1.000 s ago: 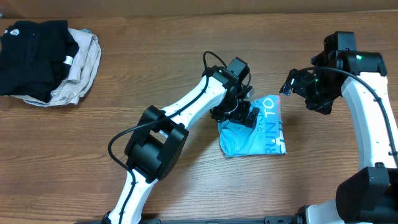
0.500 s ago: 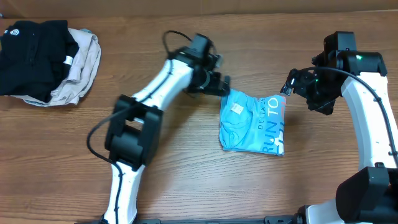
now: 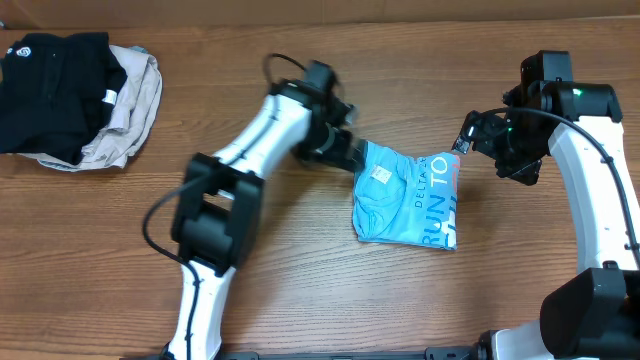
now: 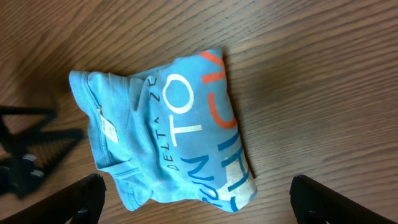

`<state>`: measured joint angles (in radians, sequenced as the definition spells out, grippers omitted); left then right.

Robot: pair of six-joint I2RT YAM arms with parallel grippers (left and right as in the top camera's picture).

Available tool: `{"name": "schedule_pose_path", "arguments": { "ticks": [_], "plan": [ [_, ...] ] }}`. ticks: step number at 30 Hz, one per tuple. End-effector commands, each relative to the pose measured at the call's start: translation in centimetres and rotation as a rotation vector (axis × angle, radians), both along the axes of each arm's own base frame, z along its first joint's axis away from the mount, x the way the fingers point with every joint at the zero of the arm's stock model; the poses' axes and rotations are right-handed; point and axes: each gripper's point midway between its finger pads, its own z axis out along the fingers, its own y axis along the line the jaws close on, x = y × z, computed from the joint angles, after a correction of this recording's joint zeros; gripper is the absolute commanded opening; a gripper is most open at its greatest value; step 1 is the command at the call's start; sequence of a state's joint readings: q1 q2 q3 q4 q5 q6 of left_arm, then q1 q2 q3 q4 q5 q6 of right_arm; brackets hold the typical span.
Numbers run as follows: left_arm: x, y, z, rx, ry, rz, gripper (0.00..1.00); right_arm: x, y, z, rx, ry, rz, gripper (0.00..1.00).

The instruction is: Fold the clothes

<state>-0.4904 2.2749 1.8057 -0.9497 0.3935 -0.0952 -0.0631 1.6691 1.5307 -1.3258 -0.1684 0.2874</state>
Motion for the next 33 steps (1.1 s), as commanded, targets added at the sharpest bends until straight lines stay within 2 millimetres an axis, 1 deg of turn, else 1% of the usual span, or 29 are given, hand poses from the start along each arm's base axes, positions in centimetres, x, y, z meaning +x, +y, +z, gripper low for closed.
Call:
{"name": "schedule_pose_path", "arguments": {
  "ticks": [1, 2, 4, 8, 10, 13, 15, 16, 18, 19, 20, 21, 22, 23, 26, 27, 29, 31, 33],
  "plan": [
    [-1.7, -2.0, -0.2, 0.080, 0.011, 0.064, 1.00, 0.1, -0.4, 1.0, -0.026, -0.033, 0.003, 0.99],
    [-2.2, -2.4, -0.4, 0.083, 0.018, 0.067, 1.00, 0.2, -0.4, 1.0, -0.027, -0.034, 0.002, 0.99],
    [-2.4, -3.1, -0.6, 0.080, 0.011, 0.063, 1.00, 0.1, -0.5, 1.0, -0.035, -0.033, 0.001, 0.99],
    [-1.9, -4.0, -0.8, 0.053, -0.004, 0.084, 1.00, 0.0, -0.6, 0.9, -0.040, -0.026, 0.000, 0.99],
    [-2.1, -4.2, -1.7, 0.049, 0.022, 0.098, 1.00, 0.0, -0.6, 0.9, -0.040, -0.025, 0.000, 0.99],
    [-3.5, -5.7, -3.3, -0.015, 0.135, 0.109, 1.00, -0.1, -0.6, 0.9, -0.039, -0.025, 0.000, 0.99],
    [-4.5, -7.1, -4.2, -0.089, 0.213, 0.086, 1.00, -0.1, -0.6, 0.9, -0.040, -0.025, 0.000, 0.99],
    [-5.0, -7.6, -4.4, -0.122, 0.247, 0.077, 0.97, -0.1, -0.6, 0.9, -0.040, -0.025, 0.000, 0.99],
    [-5.4, -8.2, -4.7, -0.162, 0.283, 0.067, 0.88, -0.1, -0.6, 0.9, -0.040, -0.025, 0.000, 0.99],
    [-5.4, -8.4, -4.8, -0.170, 0.290, 0.068, 0.79, 0.0, -0.6, 0.9, -0.040, -0.025, 0.000, 0.99],
    [-5.4, -8.4, -4.8, -0.170, 0.289, 0.068, 0.76, 0.0, -0.6, 0.9, -0.040, -0.025, 0.000, 0.99],
    [-5.3, -8.4, -4.7, -0.174, 0.284, 0.067, 0.70, 0.0, -0.6, 0.9, -0.040, -0.025, 0.000, 0.99],
    [-5.3, -8.5, -4.7, -0.176, 0.280, 0.066, 0.63, 0.0, -0.6, 0.9, -0.040, -0.026, 0.000, 0.99],
    [-5.2, -8.5, -4.7, -0.178, 0.278, 0.065, 0.53, 0.0, -0.6, 0.9, -0.040, -0.027, 0.000, 0.99],
    [-5.1, -8.5, -4.7, -0.180, 0.276, 0.066, 0.29, 0.1, -0.6, 0.9, -0.040, -0.030, 0.000, 1.00],
    [-5.1, -8.5, -4.6, -0.181, 0.275, 0.066, 0.19, 0.1, -0.6, 0.9, -0.040, -0.030, 0.000, 1.00],
    [-4.6, -8.4, -4.4, -0.187, 0.268, 0.072, 0.04, 0.2, -0.7, 1.0, -0.041, -0.035, 0.000, 1.00],
    [-3.8, -8.1, -4.1, -0.197, 0.251, 0.072, 0.04, 0.2, -0.7, 1.0, -0.041, -0.037, 0.000, 1.00],
    [-2.6, -7.5, -3.6, -0.209, 0.221, 0.066, 0.04, 0.2, -0.7, 1.0, -0.043, -0.036, 0.000, 1.00]
  ]
}}
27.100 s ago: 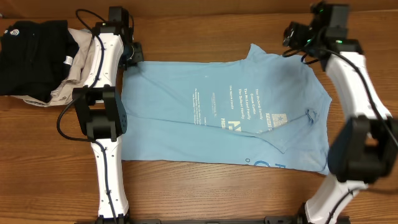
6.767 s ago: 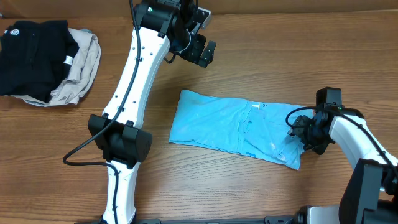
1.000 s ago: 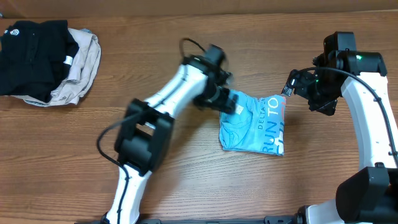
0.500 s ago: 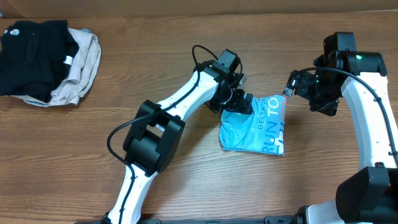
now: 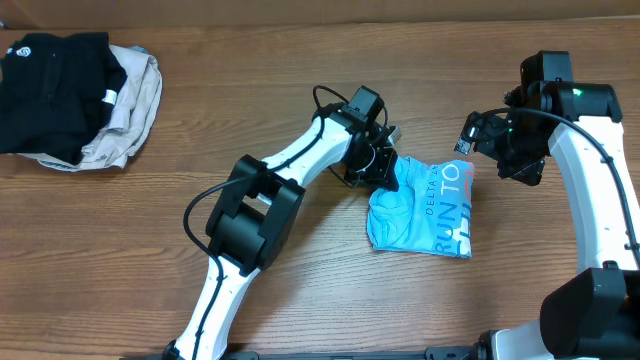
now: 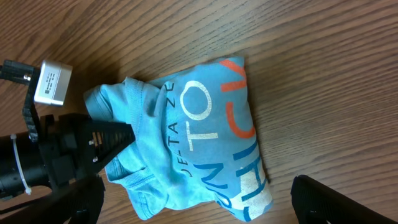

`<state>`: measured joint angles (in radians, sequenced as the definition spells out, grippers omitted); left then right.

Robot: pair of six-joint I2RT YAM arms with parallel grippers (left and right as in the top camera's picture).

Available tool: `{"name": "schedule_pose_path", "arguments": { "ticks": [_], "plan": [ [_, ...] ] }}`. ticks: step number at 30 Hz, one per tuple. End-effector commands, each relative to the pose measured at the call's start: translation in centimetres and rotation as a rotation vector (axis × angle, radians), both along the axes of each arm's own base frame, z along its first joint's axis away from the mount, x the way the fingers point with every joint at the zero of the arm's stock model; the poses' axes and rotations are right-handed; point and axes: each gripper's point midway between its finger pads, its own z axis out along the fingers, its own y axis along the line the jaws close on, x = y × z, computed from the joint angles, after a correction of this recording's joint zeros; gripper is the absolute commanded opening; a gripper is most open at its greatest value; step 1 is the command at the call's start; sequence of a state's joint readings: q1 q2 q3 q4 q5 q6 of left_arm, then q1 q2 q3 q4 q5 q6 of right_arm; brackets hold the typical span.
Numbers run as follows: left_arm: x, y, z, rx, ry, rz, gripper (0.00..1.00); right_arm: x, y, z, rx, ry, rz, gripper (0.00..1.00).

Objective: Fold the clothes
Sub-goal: 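Carry the folded bundle left to the clothes stack with the left gripper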

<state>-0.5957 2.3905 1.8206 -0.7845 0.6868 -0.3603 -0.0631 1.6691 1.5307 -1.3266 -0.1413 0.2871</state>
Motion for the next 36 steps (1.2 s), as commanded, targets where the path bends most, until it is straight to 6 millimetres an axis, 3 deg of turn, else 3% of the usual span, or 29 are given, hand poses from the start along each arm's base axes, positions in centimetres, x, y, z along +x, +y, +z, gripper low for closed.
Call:
{"name": "schedule_pose_path", "arguments": {
  "ticks": [1, 4, 11, 14, 15, 17, 18, 22, 29, 32, 36],
  "plan": [
    [1.8, 2.0, -1.6, 0.044, -0.020, 0.012, 0.04, 0.3, -0.3, 1.0, -0.019, -0.038, 0.004, 1.00],
    [4.8, 4.9, -0.6, 0.084, -0.068, 0.057, 0.04, 0.2, -0.4, 1.0, -0.025, -0.038, 0.002, 1.00],
    [12.2, 14.9, 3.0, 0.252, -0.235, 0.134, 0.04, 0.5, -0.4, 1.1, -0.025, -0.049, 0.002, 1.00],
    [14.0, 18.4, 3.3, 0.373, -0.295, 0.174, 0.05, 0.7, -0.4, 1.1, -0.025, -0.057, 0.002, 1.00],
    [14.5, 19.5, 3.3, 0.414, -0.312, 0.184, 0.11, 0.7, -0.4, 1.1, -0.025, -0.058, 0.002, 1.00],
    [14.8, 20.8, 3.1, 0.466, -0.334, 0.175, 0.40, 0.8, -0.4, 1.1, -0.025, -0.060, 0.002, 1.00],
    [14.8, 21.2, 3.0, 0.487, -0.340, 0.165, 0.54, 0.8, -0.4, 1.1, -0.025, -0.060, 0.002, 1.00],
    [15.0, 22.5, 2.8, 0.559, -0.371, 0.138, 0.89, 0.8, -0.4, 1.1, -0.025, -0.060, 0.002, 1.00],
    [13.1, 23.2, 2.5, 0.592, -0.282, 0.146, 1.00, 0.8, -0.4, 1.1, -0.025, -0.060, 0.002, 1.00],
    [11.2, 21.0, 2.3, 0.488, -0.198, 0.116, 1.00, 1.0, -0.4, 1.2, -0.026, -0.071, 0.002, 1.00],
    [9.6, 19.3, 1.1, 0.477, -0.146, 0.114, 1.00, 1.2, -0.4, 1.2, -0.026, -0.077, 0.001, 1.00]
  ]
}}
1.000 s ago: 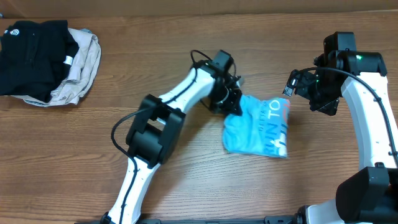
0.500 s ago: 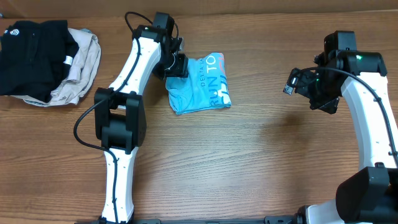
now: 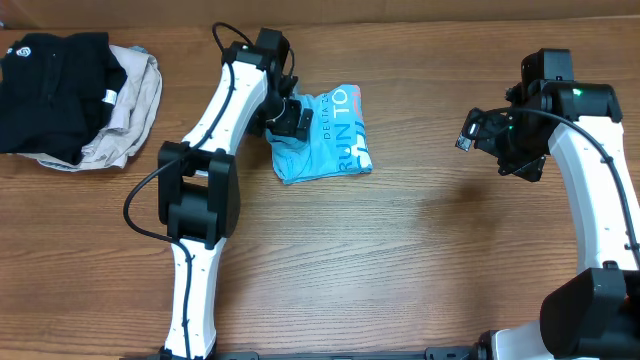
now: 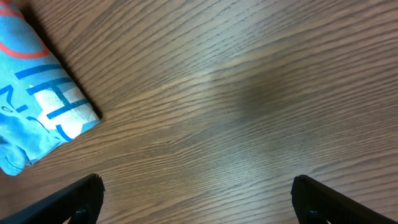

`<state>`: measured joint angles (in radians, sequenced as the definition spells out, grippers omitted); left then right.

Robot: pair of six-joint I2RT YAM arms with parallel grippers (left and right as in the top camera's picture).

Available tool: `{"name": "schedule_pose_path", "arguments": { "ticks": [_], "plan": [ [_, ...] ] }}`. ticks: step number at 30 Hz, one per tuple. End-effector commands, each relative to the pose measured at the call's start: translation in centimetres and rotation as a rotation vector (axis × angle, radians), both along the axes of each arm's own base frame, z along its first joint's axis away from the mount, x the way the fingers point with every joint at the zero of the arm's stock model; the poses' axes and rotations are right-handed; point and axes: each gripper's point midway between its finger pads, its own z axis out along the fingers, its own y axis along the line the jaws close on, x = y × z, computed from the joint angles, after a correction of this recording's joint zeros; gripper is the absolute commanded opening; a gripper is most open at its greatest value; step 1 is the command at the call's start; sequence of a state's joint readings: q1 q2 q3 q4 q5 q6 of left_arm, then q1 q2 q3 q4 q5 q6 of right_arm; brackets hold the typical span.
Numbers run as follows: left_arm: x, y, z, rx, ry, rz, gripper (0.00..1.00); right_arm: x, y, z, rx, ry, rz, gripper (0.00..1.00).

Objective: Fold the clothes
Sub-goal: 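Carry the folded bundle left to the clothes stack with the left gripper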

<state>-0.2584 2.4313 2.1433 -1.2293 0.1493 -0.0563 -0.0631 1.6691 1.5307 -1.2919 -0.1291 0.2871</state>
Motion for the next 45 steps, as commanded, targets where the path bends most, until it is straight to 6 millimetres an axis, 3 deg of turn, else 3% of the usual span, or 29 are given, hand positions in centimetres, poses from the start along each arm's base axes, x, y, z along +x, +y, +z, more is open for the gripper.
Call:
{"name": "schedule_pose_path", "arguments": {
  "ticks": [1, 6, 12, 16, 17, 19, 21, 25, 28, 32, 34, 41, 44, 45],
  "plan": [
    [-1.9, -3.0, -1.3, -0.053, 0.059, 0.004, 1.00, 0.4, -0.2, 1.1, -0.012, -0.044, 0.004, 1.00],
    [-2.6, -4.2, -3.7, -0.053, 0.059, 0.015, 1.00, 0.2, -0.2, 1.1, -0.012, -0.038, 0.004, 1.00],
    [-3.4, -3.8, -6.0, -0.049, 0.078, 0.072, 1.00, 0.2, -0.2, 1.1, -0.012, -0.035, 0.004, 1.00],
    [-3.4, -3.6, -6.7, -0.037, 0.070, 0.070, 0.81, 0.2, -0.2, 1.1, -0.011, -0.037, 0.004, 1.00],
    [-3.3, -3.6, -6.7, -0.038, 0.063, 0.064, 0.70, 0.2, -0.2, 1.1, -0.011, -0.037, 0.004, 1.00],
    [-2.8, -3.7, -6.7, -0.044, 0.044, 0.047, 0.33, 0.2, -0.1, 1.1, -0.011, -0.035, 0.004, 1.00],
    [-2.4, -3.4, -6.7, -0.040, 0.026, 0.050, 0.04, 0.1, -0.2, 1.1, -0.012, -0.033, 0.004, 1.00],
    [-2.1, -2.3, -6.6, -0.034, 0.030, 0.073, 0.04, 0.2, -0.1, 1.1, -0.011, -0.034, 0.004, 1.00],
    [-2.1, -0.4, -5.9, -0.021, 0.068, 0.112, 0.04, 0.2, -0.1, 1.1, -0.008, -0.036, 0.004, 1.00],
    [-1.2, 3.1, -2.4, -0.015, 0.101, 0.190, 0.04, 0.3, -0.1, 1.1, -0.009, -0.039, 0.005, 1.00],
    [-0.3, 4.9, 0.3, -0.019, 0.090, 0.211, 0.04, 0.2, -0.1, 1.1, -0.009, -0.038, 0.005, 1.00],
    [2.2, 11.5, 11.5, -0.052, -0.065, 0.327, 0.04, 0.1, -0.1, 1.1, -0.009, -0.031, 0.006, 1.00],
    [2.9, 13.2, 16.3, -0.105, -0.179, 0.365, 0.04, 0.2, -0.1, 1.1, -0.009, -0.034, 0.006, 1.00],
    [3.4, 13.7, 19.7, -0.171, -0.273, 0.381, 0.04, 0.2, -0.1, 1.1, -0.009, -0.036, 0.006, 1.00]
  ]
}}
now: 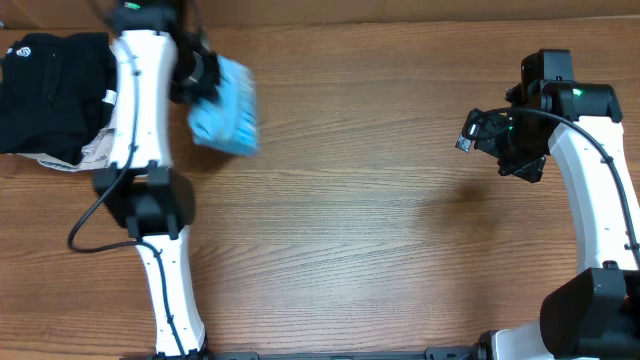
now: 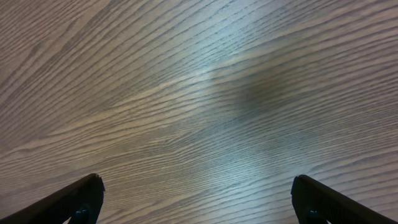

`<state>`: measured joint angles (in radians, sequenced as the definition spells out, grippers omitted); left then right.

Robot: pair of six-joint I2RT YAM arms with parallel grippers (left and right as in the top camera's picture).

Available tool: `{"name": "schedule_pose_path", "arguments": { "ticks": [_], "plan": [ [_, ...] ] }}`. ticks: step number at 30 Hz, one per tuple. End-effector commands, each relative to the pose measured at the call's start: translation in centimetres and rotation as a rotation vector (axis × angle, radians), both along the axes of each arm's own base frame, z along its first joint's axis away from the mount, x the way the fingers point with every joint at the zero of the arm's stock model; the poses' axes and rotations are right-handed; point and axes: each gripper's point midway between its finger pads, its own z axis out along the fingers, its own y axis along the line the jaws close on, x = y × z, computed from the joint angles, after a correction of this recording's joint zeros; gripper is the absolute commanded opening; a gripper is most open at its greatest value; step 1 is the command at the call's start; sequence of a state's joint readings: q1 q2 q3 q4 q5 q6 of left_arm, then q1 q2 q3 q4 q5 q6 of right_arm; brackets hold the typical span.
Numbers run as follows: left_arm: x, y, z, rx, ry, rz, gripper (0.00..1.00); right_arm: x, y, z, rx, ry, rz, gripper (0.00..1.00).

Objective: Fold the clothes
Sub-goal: 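Carry the folded bundle left to the clothes stack with the left gripper, then lower the light-blue T-shirt onto the stack and open the left gripper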

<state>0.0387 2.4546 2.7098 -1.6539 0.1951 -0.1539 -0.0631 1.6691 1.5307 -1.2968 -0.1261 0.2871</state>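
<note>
The folded light-blue T-shirt (image 1: pixel 228 116) looks blurred at the far left of the table, just right of the clothes pile. It hangs from my left gripper (image 1: pixel 203 86), which is shut on its left edge. My right gripper (image 1: pixel 468 134) stays at the far right, above bare wood. In the right wrist view the right gripper (image 2: pixel 196 186) is open, its dark fingertips (image 2: pixel 84 196) far apart with only table between them.
A pile of clothes sits in the far left corner: a black garment (image 1: pixel 48 88) on top of a beige one (image 1: pixel 112 146). The wooden table (image 1: pixel 380 230) stretches between the two arms.
My left gripper has moved left with the blue shirt, from the far middle-left of the table to beside the clothes pile. The shirt has left the right wrist view. The right arm is unchanged.
The folded blue shirt lay right of centre with my left gripper at its left edge. Then the gripper was on the shirt's collar side. Then the shirt was at the far middle-left in the gripper, and now beside the pile. The right gripper stayed open and still.
</note>
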Motion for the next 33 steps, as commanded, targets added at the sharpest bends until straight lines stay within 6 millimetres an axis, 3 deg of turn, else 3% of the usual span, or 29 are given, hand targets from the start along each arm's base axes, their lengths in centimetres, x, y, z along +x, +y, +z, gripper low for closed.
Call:
{"name": "schedule_pose_path", "arguments": {
  "ticks": [1, 6, 12, 21, 27, 33],
  "plan": [
    [1.0, 0.4, 7.9, -0.091, -0.239, 0.003, 0.04, 0.3, -0.1, 1.1, -0.007, -0.042, 0.006, 1.00],
    [1.2, 3.7, 14.0, -0.112, -0.436, 0.133, 0.04, 0.3, -0.1, 1.1, -0.006, -0.040, 0.006, 1.00],
    [0.3, 11.9, 17.7, -0.057, -0.549, 0.382, 0.04, 0.2, -0.1, 1.1, -0.006, -0.038, 0.006, 1.00],
    [-1.2, 22.9, 19.6, -0.095, -0.643, 0.790, 0.04, 0.2, 0.2, 1.1, 0.011, -0.037, 0.009, 1.00],
    [-0.6, 27.1, 20.9, -0.131, -0.740, 0.938, 0.04, 0.2, 1.0, 1.3, 0.056, -0.039, 0.018, 1.00],
    [1.8, 28.8, 18.3, -0.175, -0.722, 1.041, 0.04, 0.0, 1.0, 1.2, 0.057, -0.033, 0.018, 1.00]
  ]
}}
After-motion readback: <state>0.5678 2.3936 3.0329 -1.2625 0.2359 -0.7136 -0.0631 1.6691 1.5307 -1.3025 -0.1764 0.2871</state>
